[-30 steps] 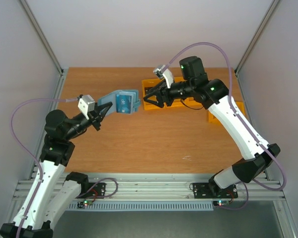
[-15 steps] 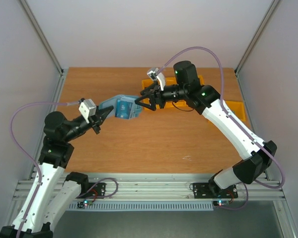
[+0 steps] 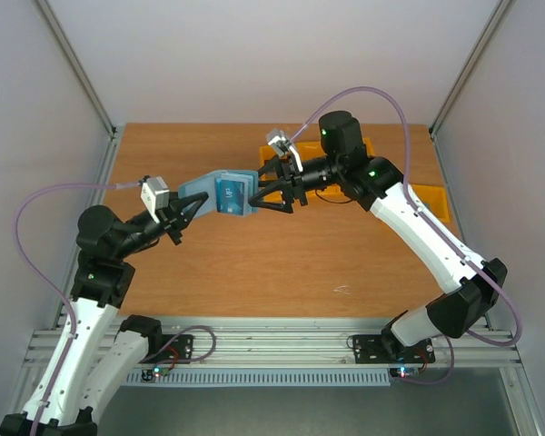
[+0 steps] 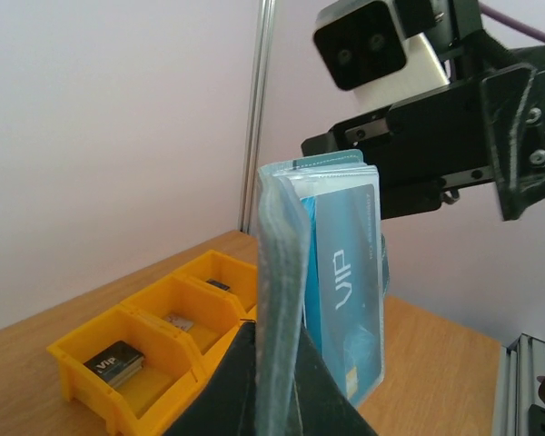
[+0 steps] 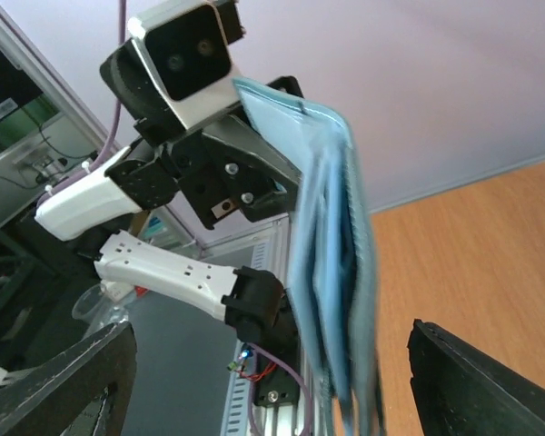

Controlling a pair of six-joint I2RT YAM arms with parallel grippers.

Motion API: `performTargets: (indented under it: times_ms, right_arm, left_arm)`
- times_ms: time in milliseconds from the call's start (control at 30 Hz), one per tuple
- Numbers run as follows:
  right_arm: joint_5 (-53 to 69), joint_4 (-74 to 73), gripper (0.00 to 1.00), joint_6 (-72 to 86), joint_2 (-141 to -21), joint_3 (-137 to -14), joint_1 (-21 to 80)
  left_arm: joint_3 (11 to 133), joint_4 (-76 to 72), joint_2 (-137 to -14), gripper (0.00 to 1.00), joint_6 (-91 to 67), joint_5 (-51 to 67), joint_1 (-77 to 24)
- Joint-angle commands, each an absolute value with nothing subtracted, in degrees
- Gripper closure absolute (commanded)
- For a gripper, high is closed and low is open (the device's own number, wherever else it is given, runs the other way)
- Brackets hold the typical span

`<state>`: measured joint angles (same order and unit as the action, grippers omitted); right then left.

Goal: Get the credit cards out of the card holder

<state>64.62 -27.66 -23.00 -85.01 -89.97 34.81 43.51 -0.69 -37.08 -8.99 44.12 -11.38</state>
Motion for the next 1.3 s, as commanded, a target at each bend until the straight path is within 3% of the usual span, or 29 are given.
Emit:
performTargets:
  times_ms: [0,67,133,400,467,500,600,633,767,900,1000,1100,1267]
  right_arm:
    - [60.6,-31.6,0.20,-25.6,-84.8,-93.5,37.3]
    - [55.7,-28.6,0.24,-23.6,-84.7,-92.7,38.9]
    - [51.0,-25.7,0.35,-21.6,-84.8,-91.9,39.6]
    - [48.5,-26.9,0.98,-22.3,-84.9,-92.6,39.6]
    - [48.1,-28.7,0.99,-22.5,-85.2,-93.3,39.4]
    - [47.5,-30.1,0.99,-22.5,-85.4,-93.9,39.2]
    - [42.8,-33.7,0.99,-22.3,-86.6,-95.8,39.0]
    - [39.8,-35.2,0.99,-22.0,-87.0,-96.6,39.0]
    - [19.0,-46.1,0.99,-18.8,-91.3,-103.1,39.1]
    - [-3.0,-59.1,0.99,-16.4,-96.4,-112.2,40.8]
    - [-7.9,-60.2,0.99,-18.1,-97.3,-114.3,43.8]
    - [-7.2,-59.4,0.99,-19.7,-98.3,-116.0,46.4]
    - [8.2,-56.8,0.99,-23.4,-99.5,-117.5,47.6]
  left_arm:
    - [44.9,-3.9,-37.2,1.00,-8.5,43.2,-11.4]
    - [44.9,-4.3,-37.3,1.00,-8.9,43.2,-11.4]
    - [44.9,-4.3,-37.4,1.00,-9.3,43.1,-11.4]
    - [44.6,-4.2,-37.0,1.00,-10.9,41.6,-11.4]
    - [44.1,-4.3,-37.0,1.00,-11.5,39.1,-11.4]
    - [43.9,-3.9,-36.9,0.93,-12.2,36.4,-11.4]
    - [43.4,-2.0,-37.2,0.57,-13.7,25.6,-11.3]
    - [43.3,-1.6,-37.2,0.51,-13.7,22.3,-11.1]
    - [43.3,-1.3,-37.1,0.42,-11.6,12.8,-10.5]
    - [43.0,-2.9,-36.9,0.40,-9.6,18.9,-10.0]
    - [42.4,-5.7,-37.2,0.54,-10.0,33.0,-10.0]
    - [41.3,-7.7,-38.1,0.63,-11.5,45.8,-11.6]
    - [40.4,-6.2,-40.5,0.65,-14.2,49.4,-14.7]
